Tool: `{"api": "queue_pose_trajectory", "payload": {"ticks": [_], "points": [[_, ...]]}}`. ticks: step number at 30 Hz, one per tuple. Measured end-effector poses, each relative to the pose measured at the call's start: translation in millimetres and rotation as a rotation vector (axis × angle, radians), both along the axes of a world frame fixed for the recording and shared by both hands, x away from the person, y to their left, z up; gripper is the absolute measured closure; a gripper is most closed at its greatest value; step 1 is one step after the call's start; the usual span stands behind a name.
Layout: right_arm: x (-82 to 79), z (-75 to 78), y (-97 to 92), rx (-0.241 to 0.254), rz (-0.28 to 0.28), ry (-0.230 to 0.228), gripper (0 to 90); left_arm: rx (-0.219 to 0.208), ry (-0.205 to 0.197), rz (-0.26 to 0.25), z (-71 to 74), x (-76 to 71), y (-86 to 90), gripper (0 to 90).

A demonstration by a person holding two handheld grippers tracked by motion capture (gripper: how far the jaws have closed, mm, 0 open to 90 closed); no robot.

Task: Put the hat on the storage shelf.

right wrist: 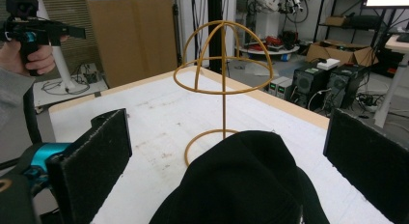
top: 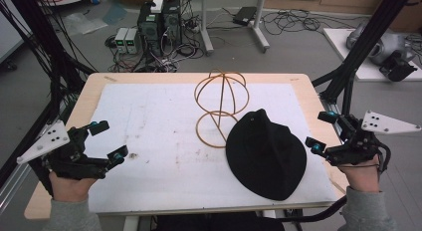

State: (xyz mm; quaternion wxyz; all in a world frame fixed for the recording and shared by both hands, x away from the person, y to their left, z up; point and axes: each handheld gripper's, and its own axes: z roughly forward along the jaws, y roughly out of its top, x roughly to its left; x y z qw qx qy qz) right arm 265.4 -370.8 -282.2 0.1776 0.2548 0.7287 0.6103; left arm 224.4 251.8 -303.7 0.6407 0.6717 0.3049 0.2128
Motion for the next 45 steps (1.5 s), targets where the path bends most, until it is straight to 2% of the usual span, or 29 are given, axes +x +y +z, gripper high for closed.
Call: {"api": "queue_pose_trajectory", "payload": {"ticks": [10, 15, 22, 26, 32, 45], "points": [[1.0, 0.6, 2.6, -0.007, 0.007, -0.001, 2.0, 0.005, 0.003, -0.002, 0.1, -0.8, -0.3, 1.7], [2.7, 1.2, 5.0, -0.009, 0.014, -0.002, 2.1, 0.008, 0.006, 0.012, -1.7, -2.1, 0.3, 1.7], [4.4, 3.7, 13.2, -0.019, 0.033, -0.019, 2.0, 0.002, 0.007, 0.016, -1.0, -5.9, 2.2, 1.7], [7.9, 2.9, 20.4, -0.029, 0.046, -0.018, 2.0, 0.008, 0.010, 0.015, -1.6, -5.7, 0.9, 1.7], [11.6, 0.8, 34.9, -0.047, 0.053, -0.050, 2.1, 0.016, 0.022, 0.018, -3.6, -2.9, -1.2, 1.7], [21.8, -10.3, 59.4, -0.086, 0.059, -0.028, 2.0, 0.012, 0.028, 0.024, -4.7, -3.8, 0.3, 1.7]]}}
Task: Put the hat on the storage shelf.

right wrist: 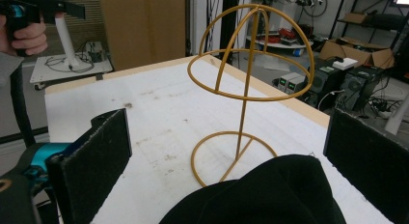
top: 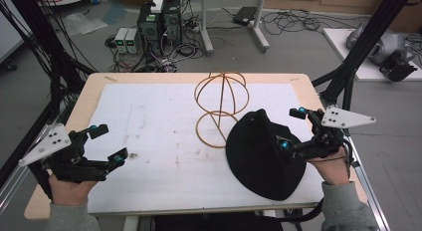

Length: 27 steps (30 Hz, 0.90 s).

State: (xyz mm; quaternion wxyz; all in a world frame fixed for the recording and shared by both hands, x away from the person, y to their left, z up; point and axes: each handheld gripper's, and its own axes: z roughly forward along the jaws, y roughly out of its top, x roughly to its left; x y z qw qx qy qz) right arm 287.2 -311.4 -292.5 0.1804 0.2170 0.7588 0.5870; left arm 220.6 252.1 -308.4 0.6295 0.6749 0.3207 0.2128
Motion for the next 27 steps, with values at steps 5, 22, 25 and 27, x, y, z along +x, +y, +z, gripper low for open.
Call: {"api": "queue_pose_trajectory", "payload": {"ticks": [5, 22, 25, 27], "points": [[1.1, -2.2, 4.1, -0.008, -0.006, -0.005, 2.1, 0.003, 0.000, 0.003, -0.1, -0.7, 1.4, 1.7], [9.4, -26.4, 15.5, -0.056, -0.065, 0.030, 2.1, 0.003, 0.002, 0.004, -0.8, -1.6, 2.7, 1.7], [9.9, -32.9, 20.5, -0.077, -0.099, 0.023, 2.1, 0.001, 0.002, 0.004, -0.9, -1.6, 2.9, 1.7], [9.7, -36.4, 22.4, -0.071, -0.113, 0.005, 2.1, 0.002, 0.003, 0.004, -1.0, -1.5, 2.9, 1.7]]}}
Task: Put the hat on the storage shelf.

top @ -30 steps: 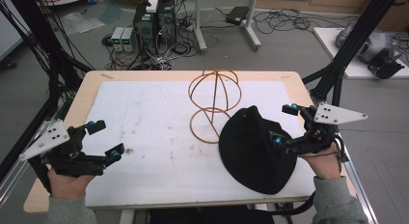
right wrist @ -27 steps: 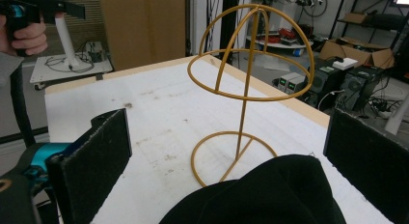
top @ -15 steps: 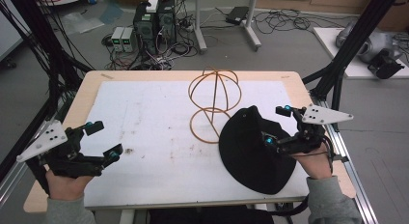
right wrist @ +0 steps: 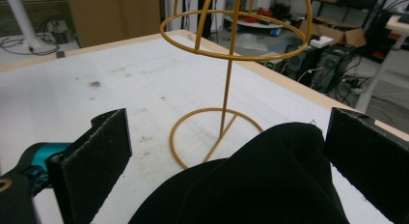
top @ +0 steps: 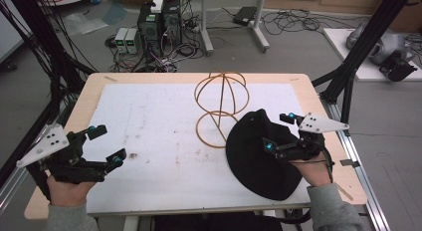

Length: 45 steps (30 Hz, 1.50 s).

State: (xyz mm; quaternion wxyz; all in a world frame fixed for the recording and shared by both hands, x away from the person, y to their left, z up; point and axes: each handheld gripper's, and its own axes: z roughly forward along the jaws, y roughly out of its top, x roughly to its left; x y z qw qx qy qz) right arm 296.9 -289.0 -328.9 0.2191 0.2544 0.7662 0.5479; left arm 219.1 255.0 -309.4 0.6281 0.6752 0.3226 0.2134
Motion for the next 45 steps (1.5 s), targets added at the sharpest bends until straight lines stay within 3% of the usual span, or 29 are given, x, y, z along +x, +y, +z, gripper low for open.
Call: {"api": "queue_pose_trajectory", "payload": {"ticks": [8, 15, 23, 30, 34, 45], "points": [[4.0, -12.3, 3.5, -0.017, -0.031, 0.021, 2.1, -0.001, 0.003, 0.000, -0.6, 0.3, 0.5, 1.7], [1.5, -12.4, 6.4, -0.031, -0.033, -0.002, 3.6, 0.001, 0.004, 0.001, -1.6, 1.0, 0.7, 1.7], [1.7, -13.7, 8.7, -0.041, -0.033, 0.012, 3.7, 0.000, 0.005, 0.001, -1.6, 0.9, 0.9, 1.7], [4.3, -16.0, 9.4, -0.074, -0.099, 0.026, 6.3, -0.002, 0.004, -0.002, -0.8, 0.5, -0.7, 1.7], [3.6, -17.2, 11.4, -0.094, -0.111, 0.024, 13.1, 0.002, 0.001, -0.004, -0.2, 0.1, -0.8, 1.7], [4.9, -19.5, 12.1, -0.124, -0.132, 0.020, 18.1, 0.005, 0.003, -0.004, -0.4, 0.3, -1.7, 1.7]]}}
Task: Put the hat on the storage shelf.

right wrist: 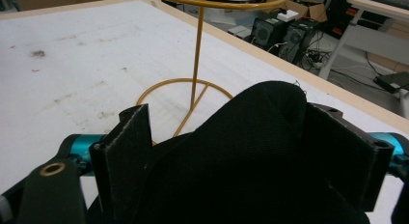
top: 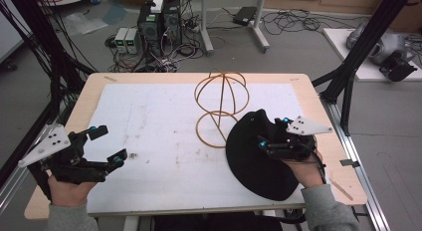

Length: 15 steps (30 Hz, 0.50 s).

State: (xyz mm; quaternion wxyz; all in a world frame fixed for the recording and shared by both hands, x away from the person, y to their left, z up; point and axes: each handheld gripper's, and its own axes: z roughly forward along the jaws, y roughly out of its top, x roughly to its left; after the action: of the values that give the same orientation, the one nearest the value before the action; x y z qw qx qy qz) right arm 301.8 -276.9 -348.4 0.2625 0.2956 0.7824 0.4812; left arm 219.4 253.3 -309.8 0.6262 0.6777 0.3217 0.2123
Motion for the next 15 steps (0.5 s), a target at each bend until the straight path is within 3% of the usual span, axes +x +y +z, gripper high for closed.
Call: {"api": "queue_pose_trajectory", "payload": {"ticks": [4, 5, 8, 15], "points": [[-1.3, -1.6, -1.5, 0.020, -0.010, -0.016, 24.7, 0.002, -0.009, -0.005, 2.7, -1.9, -1.4, 1.7], [0.5, -5.1, -3.8, 0.041, -0.004, -0.004, 26.0, 0.001, -0.011, -0.005, 3.1, -2.2, -1.5, 1.7], [2.0, -6.9, -4.4, 0.039, -0.010, 0.010, 27.4, -0.002, -0.012, -0.005, 3.7, -2.8, -0.9, 1.7], [-0.7, -7.6, -5.0, 0.008, -0.031, -0.022, 54.5, -0.007, -0.010, -0.002, 2.8, -2.4, 0.6, 1.7]]}}
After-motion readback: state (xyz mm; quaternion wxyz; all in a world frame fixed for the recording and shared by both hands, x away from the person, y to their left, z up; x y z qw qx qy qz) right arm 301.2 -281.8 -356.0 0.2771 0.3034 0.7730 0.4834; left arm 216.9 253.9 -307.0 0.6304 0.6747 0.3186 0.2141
